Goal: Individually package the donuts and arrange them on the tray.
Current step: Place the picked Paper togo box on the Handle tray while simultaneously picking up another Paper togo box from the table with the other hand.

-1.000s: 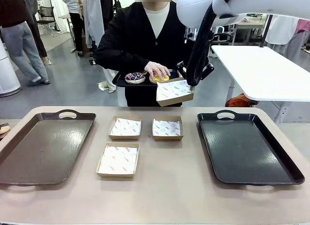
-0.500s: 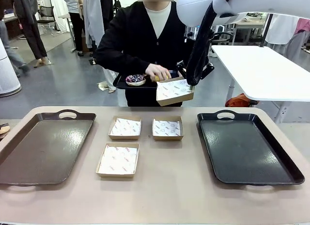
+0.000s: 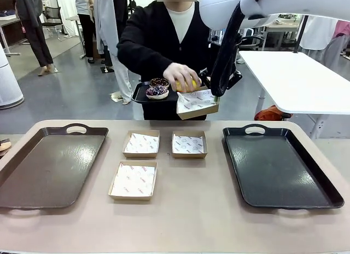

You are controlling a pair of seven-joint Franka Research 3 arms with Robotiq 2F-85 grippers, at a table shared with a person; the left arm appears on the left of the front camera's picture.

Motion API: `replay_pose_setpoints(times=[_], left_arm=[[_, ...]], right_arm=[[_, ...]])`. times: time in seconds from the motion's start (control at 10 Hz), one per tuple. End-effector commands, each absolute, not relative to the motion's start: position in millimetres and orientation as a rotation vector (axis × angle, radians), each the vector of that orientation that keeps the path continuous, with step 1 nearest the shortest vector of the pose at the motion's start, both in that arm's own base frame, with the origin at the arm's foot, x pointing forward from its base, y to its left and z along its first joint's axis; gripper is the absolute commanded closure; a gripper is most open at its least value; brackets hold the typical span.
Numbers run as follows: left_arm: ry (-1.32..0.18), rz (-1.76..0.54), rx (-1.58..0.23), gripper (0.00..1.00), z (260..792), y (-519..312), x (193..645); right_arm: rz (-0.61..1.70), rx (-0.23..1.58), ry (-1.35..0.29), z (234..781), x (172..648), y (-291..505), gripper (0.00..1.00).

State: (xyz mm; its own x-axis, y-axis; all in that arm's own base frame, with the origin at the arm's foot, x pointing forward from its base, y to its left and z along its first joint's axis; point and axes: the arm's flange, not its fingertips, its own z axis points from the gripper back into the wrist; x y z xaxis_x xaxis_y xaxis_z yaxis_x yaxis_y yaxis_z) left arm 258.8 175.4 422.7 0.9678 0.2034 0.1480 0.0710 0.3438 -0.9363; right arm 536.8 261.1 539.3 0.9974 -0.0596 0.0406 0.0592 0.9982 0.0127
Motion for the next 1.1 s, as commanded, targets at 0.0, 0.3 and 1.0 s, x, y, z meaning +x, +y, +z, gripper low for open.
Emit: replay_pose_setpoints(times=[0.0, 0.3, 1.0], left_arm=[[-0.262, 0.094, -1.229, 0.00, 424.4, 175.3, 258.5], [-0.262, 0.094, -1.229, 0.00, 424.4, 175.3, 258.5], [-0.262, 0.094, -1.229, 0.00, 424.4, 175.3, 258.5]], right_arm=[[-0.062, 0.008, -0.038, 537.1, 532.3, 258.0, 1.00], [-0.062, 0.008, -0.038, 537.1, 532.3, 258.0, 1.00], [-0.062, 0.008, -0.038, 537.1, 532.3, 258.0, 1.00]])
